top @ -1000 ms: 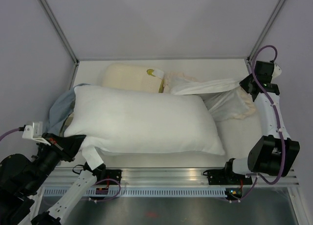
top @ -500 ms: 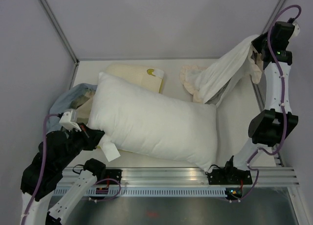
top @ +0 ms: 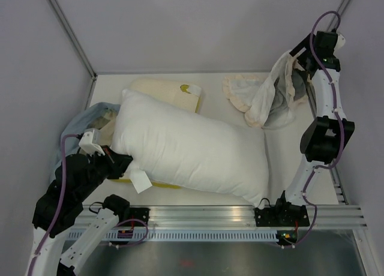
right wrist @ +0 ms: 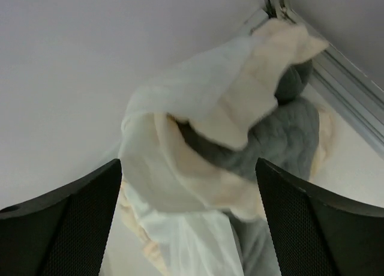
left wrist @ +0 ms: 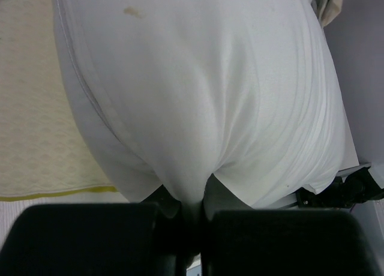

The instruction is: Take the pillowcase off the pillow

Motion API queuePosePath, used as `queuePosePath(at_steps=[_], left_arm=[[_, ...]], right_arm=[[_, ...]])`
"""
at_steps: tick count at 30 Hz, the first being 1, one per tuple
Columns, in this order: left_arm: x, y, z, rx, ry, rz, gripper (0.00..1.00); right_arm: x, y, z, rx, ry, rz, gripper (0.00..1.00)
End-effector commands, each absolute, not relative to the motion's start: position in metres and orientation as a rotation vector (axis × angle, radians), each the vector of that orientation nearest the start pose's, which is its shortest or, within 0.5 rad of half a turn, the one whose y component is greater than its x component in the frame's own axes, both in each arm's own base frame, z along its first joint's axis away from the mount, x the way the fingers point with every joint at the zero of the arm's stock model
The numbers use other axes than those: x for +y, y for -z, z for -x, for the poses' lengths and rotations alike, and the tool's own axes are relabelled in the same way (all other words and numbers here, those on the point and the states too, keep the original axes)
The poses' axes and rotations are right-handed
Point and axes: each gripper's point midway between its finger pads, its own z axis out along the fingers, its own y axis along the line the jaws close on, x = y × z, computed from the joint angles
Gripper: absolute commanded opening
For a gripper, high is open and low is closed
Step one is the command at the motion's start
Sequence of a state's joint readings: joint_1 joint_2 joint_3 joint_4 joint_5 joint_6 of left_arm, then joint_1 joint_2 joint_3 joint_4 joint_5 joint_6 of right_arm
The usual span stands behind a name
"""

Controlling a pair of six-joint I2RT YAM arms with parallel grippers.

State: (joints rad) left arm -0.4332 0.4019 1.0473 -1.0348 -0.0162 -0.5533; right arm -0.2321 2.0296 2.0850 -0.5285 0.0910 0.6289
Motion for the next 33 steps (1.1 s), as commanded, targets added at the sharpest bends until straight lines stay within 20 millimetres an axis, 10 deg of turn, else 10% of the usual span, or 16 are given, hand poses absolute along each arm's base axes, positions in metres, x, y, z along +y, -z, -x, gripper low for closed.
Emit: queuePosePath(at_steps=[1,3,7,12,18,22,24,28,33], left_arm=[[-0.1,-0.294,-0.13,1.971,0.765,0.123,0.02],[-0.099,-0.298,-0.126,1.958,0.775,0.12,0.02],[-0.091,-0.303,-0.116,1.929,0.769,0.133,0.02],[-0.094,-0.295,-0.112,1.923,0.807,0.148,0.02],[-0.125,-0.282,-0.109,1.966,0.974,0.056,0.02],[-0.153,-0.267,-0.119,2.045,1.069,-0.057,0.02],[-0.158,-0.26,-0.132,2.076,1.053,-0.057,0.02],[-0.168,-0.261,-0.163,2.089,1.008,-0.076,0.02],[-0.184,-0.261,-0.226,2.09,0.921,-0.059,0.02]], right_arm=[[-0.107,-0.302,-0.531,1.867,0.023,-0.829,0.98],[-0.097,-0.28,-0.512,1.916,0.044,-0.824,0.98],[-0.083,-0.309,-0.457,1.84,0.099,-0.777,0.98],[0.015,-0.328,-0.459,1.801,-0.242,-0.523,0.98],[0.165,-0.214,-0.477,2.167,-0.852,-0.189,0.79],[0.218,-0.129,-0.469,2.345,-0.94,-0.138,0.35],[0.221,-0.097,-0.46,2.428,-0.896,-0.17,0.12],[0.213,-0.057,-0.414,2.486,-0.888,-0.226,0.06],[0.189,-0.082,-0.37,2.406,-0.786,-0.239,0.06]])
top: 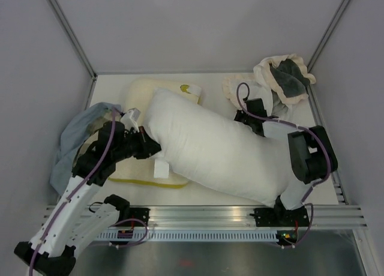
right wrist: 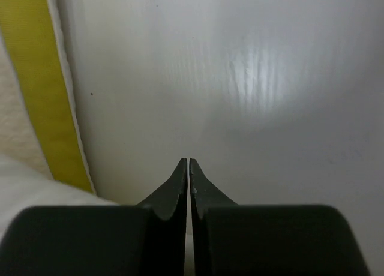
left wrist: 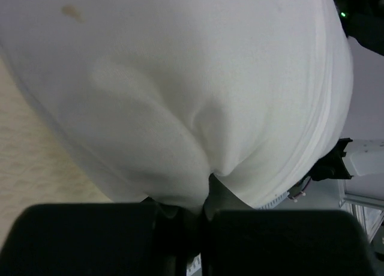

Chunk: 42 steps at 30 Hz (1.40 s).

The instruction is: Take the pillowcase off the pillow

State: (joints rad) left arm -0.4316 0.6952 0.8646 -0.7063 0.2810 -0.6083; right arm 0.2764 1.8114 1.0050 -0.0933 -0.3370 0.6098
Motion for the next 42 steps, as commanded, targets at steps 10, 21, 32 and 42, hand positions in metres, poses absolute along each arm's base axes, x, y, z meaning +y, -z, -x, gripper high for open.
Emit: queuePosePath(at_steps=[10,21,32,42], left_arm=[[-0.296,-0.22,-0.349,2.231,1.061,-0.16,0.02],[-0.453,-0.319,-0.426,2.002,1.262,-0.446,0.02],[-0.392,-0.314,-0.444,2.09,1.036,-0.334,0.81],[-0.274,-0.385,-0.42,2.01,0.578,-0.095,0.99]], right_arm=[[0.16,-0.139,-0.282,2.261,-0.756,-0.242,0.07],[0.102,-0.192,-0.293,2.15,-0.375,-0.292,0.19],[0.053,-0.223,-0.326,2.064,-0.058,-0.405,0.58],[-0.033,-0.26,-0.331,1.92,0.269,-0.651,0.98]])
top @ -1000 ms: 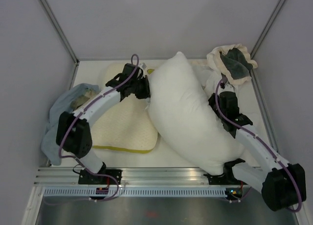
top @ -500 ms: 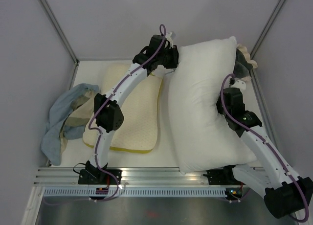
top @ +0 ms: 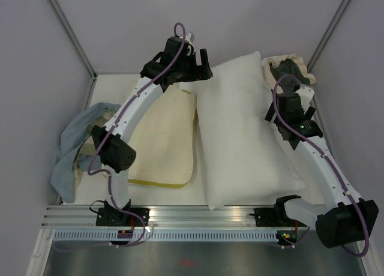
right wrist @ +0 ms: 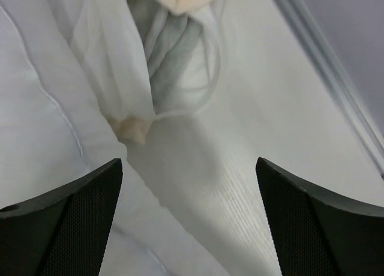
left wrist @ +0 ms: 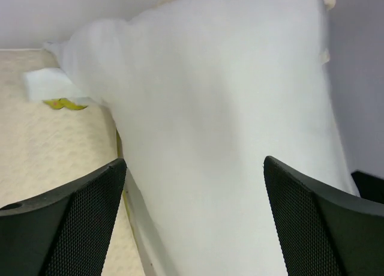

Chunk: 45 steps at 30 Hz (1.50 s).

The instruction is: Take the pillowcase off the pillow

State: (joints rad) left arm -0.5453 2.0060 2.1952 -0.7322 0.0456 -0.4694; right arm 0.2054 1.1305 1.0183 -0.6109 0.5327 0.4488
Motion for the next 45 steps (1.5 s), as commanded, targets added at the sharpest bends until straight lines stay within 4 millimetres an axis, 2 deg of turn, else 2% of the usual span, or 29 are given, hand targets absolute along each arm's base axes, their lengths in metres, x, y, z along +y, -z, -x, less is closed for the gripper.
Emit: queuePosePath(at_steps=[1,3,4,5,6,7,8,9,10,11,12,14,15,19,20,21,23,25,28,29,31,33,37,38,39,40,41,43,45], left_arm=[[-0.26,-0.401,-0.404,1.952,0.583,-0.071,0.99],[-0.251,-0.403,-0.392,1.916,0.592,-0.061,0.99],[-0.249,-0.387,-0.388,1.931,0.59,-0.061,0.99],[-0.244,-0.392,-0.376,1.919,0.612,-0.065,0.99],[-0.242,-0.386,-0.37,1.933,0.619,-0.064,0.99],[-0.242,-0.361,-0.364,1.991,0.617,-0.077,0.98],[-0.25,-0.355,-0.357,1.996,0.673,-0.102,0.96],[-0.25,-0.329,-0.342,2.045,0.706,-0.125,0.94],[-0.253,-0.317,-0.335,2.062,0.739,-0.136,0.9],[-0.262,-0.316,-0.328,2.032,0.82,-0.17,0.84],[-0.261,-0.288,-0.315,2.086,0.845,-0.158,0.82],[-0.27,-0.274,-0.303,2.087,0.912,-0.165,0.78],[-0.269,-0.25,-0.296,2.134,0.906,-0.162,0.78],[-0.275,-0.214,-0.279,2.203,0.899,-0.168,0.77],[-0.278,-0.209,-0.274,2.212,0.909,-0.173,0.77],[-0.279,-0.201,-0.27,2.223,0.909,-0.173,0.77],[-0.281,-0.198,-0.263,2.224,0.909,-0.172,0.78],[-0.28,-0.19,-0.251,2.226,0.897,-0.184,0.79],[-0.275,-0.19,-0.24,2.223,0.917,-0.188,0.83],[-0.272,-0.2,-0.233,2.194,0.943,-0.196,0.86],[-0.266,-0.198,-0.222,2.199,0.964,-0.204,0.88],[-0.258,-0.21,-0.21,2.157,1.0,-0.196,0.9],[-0.242,-0.226,-0.187,2.104,1.078,-0.147,0.91],[-0.238,-0.219,-0.182,2.109,1.088,-0.129,0.91],[-0.233,-0.233,-0.171,2.039,1.144,-0.127,0.91],[-0.231,-0.236,-0.164,2.025,1.183,-0.109,0.92],[-0.225,-0.227,-0.158,2.027,1.191,-0.094,0.92],[-0.214,-0.24,-0.144,1.955,1.243,-0.078,0.94],[-0.205,-0.232,-0.135,1.966,1.238,-0.069,0.95]], right_arm=[[-0.042,-0.271,-0.329,1.88,0.301,-0.687,0.98],[-0.052,-0.278,-0.323,1.858,0.322,-0.719,0.98],[-0.053,-0.282,-0.322,1.845,0.316,-0.729,0.98],[-0.048,-0.288,-0.32,1.841,0.27,-0.715,0.98],[-0.044,-0.289,-0.319,1.845,0.237,-0.701,0.98],[-0.04,-0.295,-0.314,1.828,0.197,-0.697,0.98],[-0.031,-0.288,-0.313,1.857,0.139,-0.666,0.98],[-0.024,-0.289,-0.314,1.849,0.085,-0.642,0.98],[-0.017,-0.293,-0.309,1.837,0.032,-0.616,0.98],[-0.009,-0.289,-0.309,1.852,-0.016,-0.576,0.98],[0.005,-0.281,-0.309,1.879,-0.088,-0.531,0.98],[0.013,-0.269,-0.305,1.904,-0.142,-0.515,0.98],[0.016,-0.263,-0.304,1.922,-0.154,-0.522,0.98],[0.016,-0.23,-0.302,2.001,-0.134,-0.562,0.98],[0.017,-0.213,-0.299,2.034,-0.134,-0.56,0.98],[0.025,-0.207,-0.298,2.05,-0.175,-0.538,0.98],[0.031,-0.191,-0.292,2.083,-0.207,-0.512,0.98],[0.033,-0.188,-0.287,2.08,-0.208,-0.477,0.98],[0.018,-0.204,-0.284,2.026,-0.124,-0.477,0.98],[0.01,-0.215,-0.281,2.008,-0.082,-0.489,0.98],[-0.001,-0.228,-0.279,1.987,-0.01,-0.491,0.98],[-0.006,-0.24,-0.276,1.975,0.02,-0.491,0.98],[0.02,-0.239,-0.27,2.022,-0.13,-0.388,0.98],[0.024,-0.237,-0.268,2.025,-0.152,-0.373,0.98],[0.025,-0.239,-0.264,2.008,-0.167,-0.361,0.98],[0.024,-0.232,-0.26,2.016,-0.162,-0.357,0.98],[0.02,-0.231,-0.256,2.013,-0.142,-0.362,0.98],[0.024,-0.24,-0.249,1.977,-0.183,-0.359,0.98],[0.031,-0.25,-0.244,1.946,-0.238,-0.339,0.98]])
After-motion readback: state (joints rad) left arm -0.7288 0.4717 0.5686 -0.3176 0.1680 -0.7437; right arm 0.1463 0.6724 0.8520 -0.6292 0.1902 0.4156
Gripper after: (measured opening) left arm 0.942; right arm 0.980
